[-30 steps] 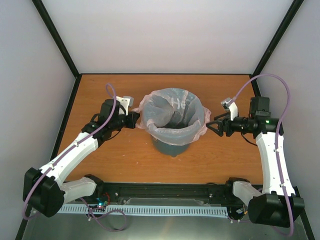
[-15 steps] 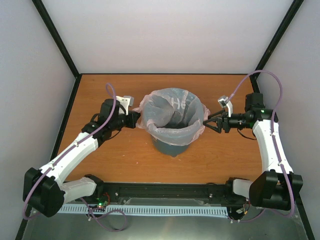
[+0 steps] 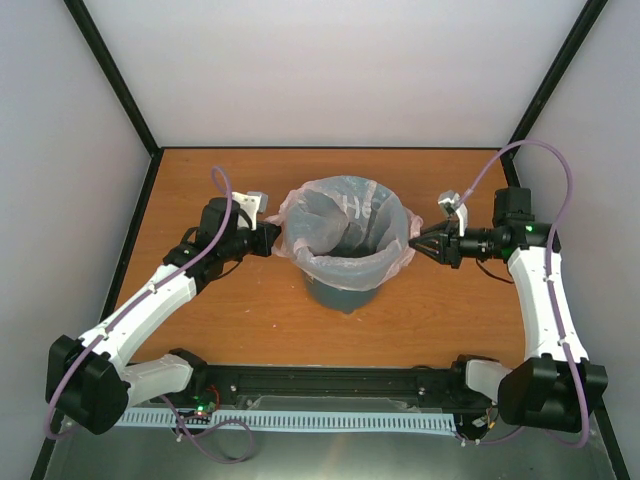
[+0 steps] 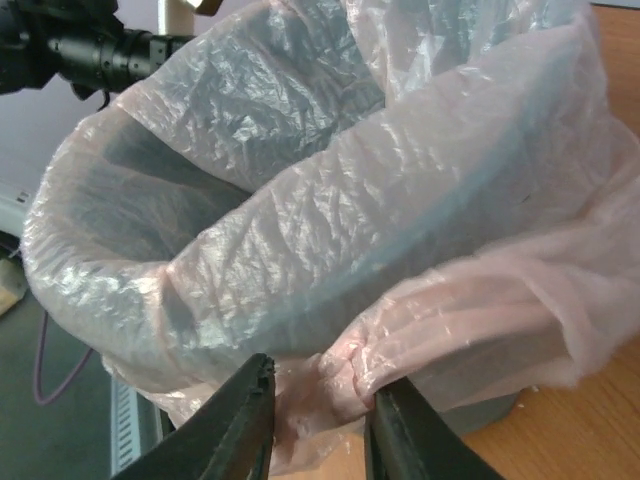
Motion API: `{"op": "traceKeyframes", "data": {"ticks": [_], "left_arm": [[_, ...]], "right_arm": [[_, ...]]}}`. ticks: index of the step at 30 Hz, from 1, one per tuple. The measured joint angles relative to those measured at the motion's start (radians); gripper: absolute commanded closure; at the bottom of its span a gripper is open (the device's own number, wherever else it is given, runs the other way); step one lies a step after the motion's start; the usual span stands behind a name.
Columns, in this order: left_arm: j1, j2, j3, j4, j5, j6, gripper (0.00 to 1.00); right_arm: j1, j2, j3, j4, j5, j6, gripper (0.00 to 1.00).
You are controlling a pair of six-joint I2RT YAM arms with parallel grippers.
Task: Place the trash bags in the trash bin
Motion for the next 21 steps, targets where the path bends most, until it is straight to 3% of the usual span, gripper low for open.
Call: {"op": "traceKeyframes", "data": {"ticks": [3,10,15,21], "left_arm": [[0.0,0.0,-0.001,0.0,0.003,0.0,0.99],[0.0,-0.002,-0.053,0.018,0.016,-0.022,0.99],[-0.015,0.014,-0.171,0.074,0.047,-0.063,0.99],[-0.067,0.019,-0.249,0.127,0.06,-0.096,0.99]], "right_arm": [[0.0,0.011,-0.008,0.044,0.028,0.045,0.96],[0.0,0.082,-0.036,0.119,0.124,0.106,0.97],[0.008,0.133,-0.097,0.196,0.243,0.111,0.97],[0.075,0.23,-0.15,0.238,0.352,0.082,0.97]]}}
